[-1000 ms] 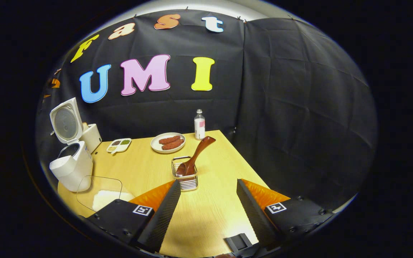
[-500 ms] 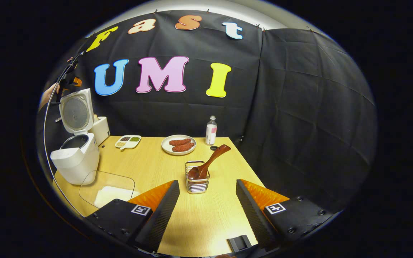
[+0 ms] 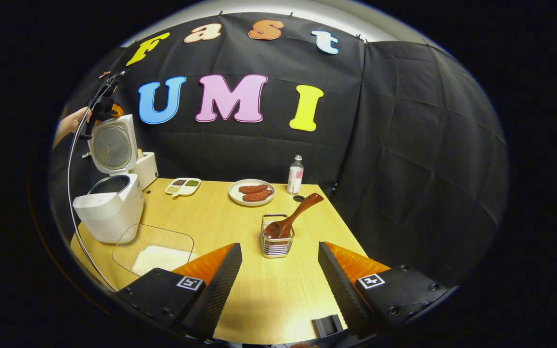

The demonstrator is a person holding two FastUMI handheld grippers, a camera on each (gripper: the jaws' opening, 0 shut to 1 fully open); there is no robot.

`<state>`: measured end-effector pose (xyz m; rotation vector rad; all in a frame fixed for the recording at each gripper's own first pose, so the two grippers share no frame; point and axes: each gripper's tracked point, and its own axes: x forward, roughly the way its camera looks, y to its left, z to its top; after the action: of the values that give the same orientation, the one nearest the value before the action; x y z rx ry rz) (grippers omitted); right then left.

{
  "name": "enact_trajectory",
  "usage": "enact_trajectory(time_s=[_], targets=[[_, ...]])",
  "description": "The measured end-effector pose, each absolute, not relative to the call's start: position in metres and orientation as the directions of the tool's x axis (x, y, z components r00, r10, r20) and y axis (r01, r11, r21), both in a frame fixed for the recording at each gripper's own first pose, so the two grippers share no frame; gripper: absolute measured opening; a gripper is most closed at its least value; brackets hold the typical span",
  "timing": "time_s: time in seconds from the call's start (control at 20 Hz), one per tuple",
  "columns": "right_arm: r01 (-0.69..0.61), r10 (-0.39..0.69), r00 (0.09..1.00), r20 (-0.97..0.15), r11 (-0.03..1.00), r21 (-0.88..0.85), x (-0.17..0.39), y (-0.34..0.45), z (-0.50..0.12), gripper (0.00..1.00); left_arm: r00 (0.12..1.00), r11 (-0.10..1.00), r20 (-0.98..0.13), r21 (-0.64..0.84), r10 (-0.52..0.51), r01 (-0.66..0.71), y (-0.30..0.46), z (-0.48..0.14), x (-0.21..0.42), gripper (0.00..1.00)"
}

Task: Close the left gripper, press the button to open the rice cooker; take a wooden spoon from the chopstick holder with the right hand, scoop a spoonful of rice and pour it into the rice cooker, then put the wooden spoon back into the chopstick holder.

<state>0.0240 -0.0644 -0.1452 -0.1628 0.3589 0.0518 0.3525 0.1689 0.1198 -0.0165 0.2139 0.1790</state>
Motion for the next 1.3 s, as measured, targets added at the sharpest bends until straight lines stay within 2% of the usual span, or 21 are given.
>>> enact_trajectory(time_s=[0.25,0.55,0.8,1.05,1.3], targets=[[-0.105,0.062,0.929,-0.364,0.990,-0.098,0.021,-0.052,-0.150,0.99,0.932,0.986,-0.327,0.016,0.159,-0.163,0.147,0.085,0.303,0.98],[-0.181,0.144,0.920,-0.364,0.981,-0.067,0.022,-0.021,-0.153,0.99,0.912,0.982,-0.366,0.104,0.183,-0.155,0.120,0.018,0.239,0.98],[-0.235,0.197,0.909,-0.368,0.970,-0.063,0.018,-0.004,-0.158,0.99,0.917,0.984,-0.361,0.020,0.171,-0.176,0.108,-0.036,0.218,0.96],[-0.239,0.200,0.901,-0.384,0.969,-0.056,0.015,-0.002,-0.164,0.99,0.919,0.983,-0.350,0.024,0.180,-0.183,0.105,-0.074,0.209,0.97],[-0.224,0.187,0.901,-0.391,0.973,-0.050,0.013,-0.007,-0.166,0.99,0.889,0.979,-0.420,-0.003,0.182,-0.203,0.103,-0.124,0.203,0.98]])
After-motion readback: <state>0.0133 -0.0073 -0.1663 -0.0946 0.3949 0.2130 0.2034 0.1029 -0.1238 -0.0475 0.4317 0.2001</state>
